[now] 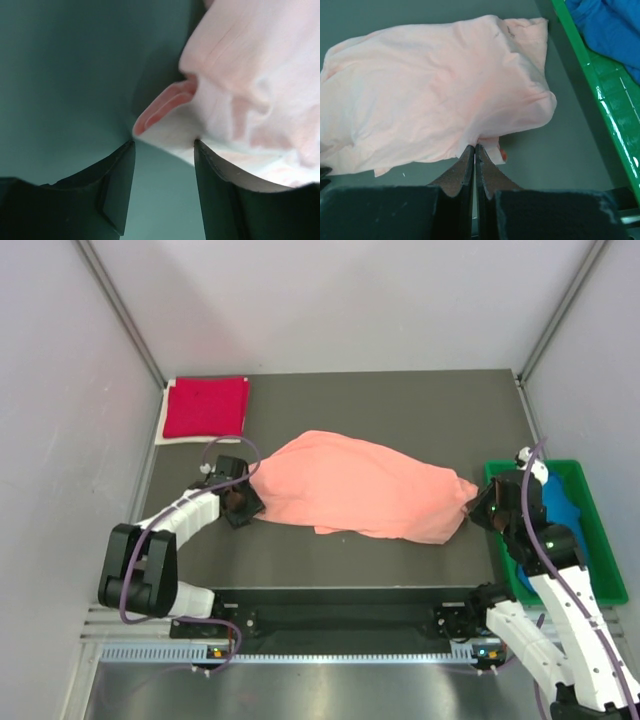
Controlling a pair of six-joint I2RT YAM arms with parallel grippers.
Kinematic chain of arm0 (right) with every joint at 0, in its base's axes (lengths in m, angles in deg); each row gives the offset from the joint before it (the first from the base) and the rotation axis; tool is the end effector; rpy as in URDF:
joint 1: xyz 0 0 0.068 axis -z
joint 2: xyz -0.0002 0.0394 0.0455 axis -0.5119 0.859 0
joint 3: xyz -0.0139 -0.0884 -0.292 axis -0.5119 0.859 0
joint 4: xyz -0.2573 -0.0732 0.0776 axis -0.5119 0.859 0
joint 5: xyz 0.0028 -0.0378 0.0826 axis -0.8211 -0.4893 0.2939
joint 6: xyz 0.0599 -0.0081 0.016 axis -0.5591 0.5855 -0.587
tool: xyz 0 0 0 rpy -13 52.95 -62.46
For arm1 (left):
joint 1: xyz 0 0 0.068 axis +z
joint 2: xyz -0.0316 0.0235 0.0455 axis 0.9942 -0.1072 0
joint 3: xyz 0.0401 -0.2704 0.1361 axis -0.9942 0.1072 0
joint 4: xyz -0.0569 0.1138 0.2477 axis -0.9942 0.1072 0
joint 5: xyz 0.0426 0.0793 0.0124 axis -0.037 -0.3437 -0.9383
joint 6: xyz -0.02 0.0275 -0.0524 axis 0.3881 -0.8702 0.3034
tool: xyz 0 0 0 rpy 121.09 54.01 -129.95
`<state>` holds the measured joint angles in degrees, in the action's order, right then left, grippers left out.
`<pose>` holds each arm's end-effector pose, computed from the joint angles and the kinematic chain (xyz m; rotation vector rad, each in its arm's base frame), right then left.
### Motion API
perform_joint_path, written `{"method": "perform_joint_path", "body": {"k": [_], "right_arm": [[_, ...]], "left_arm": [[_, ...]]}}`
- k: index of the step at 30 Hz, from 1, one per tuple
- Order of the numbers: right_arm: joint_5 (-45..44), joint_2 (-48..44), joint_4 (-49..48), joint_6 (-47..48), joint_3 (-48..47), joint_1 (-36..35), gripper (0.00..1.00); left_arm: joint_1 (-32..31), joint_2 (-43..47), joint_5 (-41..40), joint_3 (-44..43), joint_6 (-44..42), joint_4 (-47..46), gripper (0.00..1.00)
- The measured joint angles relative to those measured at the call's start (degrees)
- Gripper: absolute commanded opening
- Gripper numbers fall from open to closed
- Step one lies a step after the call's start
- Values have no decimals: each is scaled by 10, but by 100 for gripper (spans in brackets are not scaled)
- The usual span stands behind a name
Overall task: Fold and stack the t-shirts
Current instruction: Flatten the tshirt out
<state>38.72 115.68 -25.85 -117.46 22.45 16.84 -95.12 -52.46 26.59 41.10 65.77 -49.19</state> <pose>0.1180 0.0180 0.3300 0.6101 2.1622 0.2382 0.2548 -0.0490 0.1742 -0.7752 2.6096 -0.2412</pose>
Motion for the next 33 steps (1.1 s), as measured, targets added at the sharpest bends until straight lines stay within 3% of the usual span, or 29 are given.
{"method": "perform_joint_path", "body": {"k": [2, 4, 5, 8, 9, 15, 20, 21, 25, 27, 30, 33], "right_arm": [[1, 0, -1, 0, 7, 0, 0], [-2, 1, -1, 0, 10, 0, 0], [-5, 1, -1, -1, 10, 0, 0], [-31, 11, -1, -6, 7, 0, 0], [-43, 21, 0, -10, 3, 0, 0], [-110, 123, -24, -24, -37, 7, 0], [-134, 224, -64, -24, -40, 30, 0], [-135, 243, -73, -23, -40, 38, 0], [-132, 321, -99, -16, -55, 64, 0], [-127, 351, -111, -11, -62, 71, 0], [-120, 371, -128, -6, -62, 73, 0], [-118, 370, -137, -1, -61, 74, 0]], "left_arm": [[0, -5, 2, -2, 6, -23, 53], [0, -14, -2, -4, 12, -40, 43], [0, -18, -6, -6, 12, -46, 23], [0, -48, -19, -29, 13, -40, 3], [0, -56, -22, -41, 11, -33, 0], [0, -125, -51, -193, -1, -1, 0], [0, -259, -57, -359, -9, 17, 2], [0, -289, -57, -386, -11, 27, 6], [0, -365, -56, -449, -24, 66, 40], [0, -371, -55, -477, -30, 86, 48], [2, -360, -64, -493, -39, 94, 48], [3, -308, -63, -450, -49, 86, 45]]}}
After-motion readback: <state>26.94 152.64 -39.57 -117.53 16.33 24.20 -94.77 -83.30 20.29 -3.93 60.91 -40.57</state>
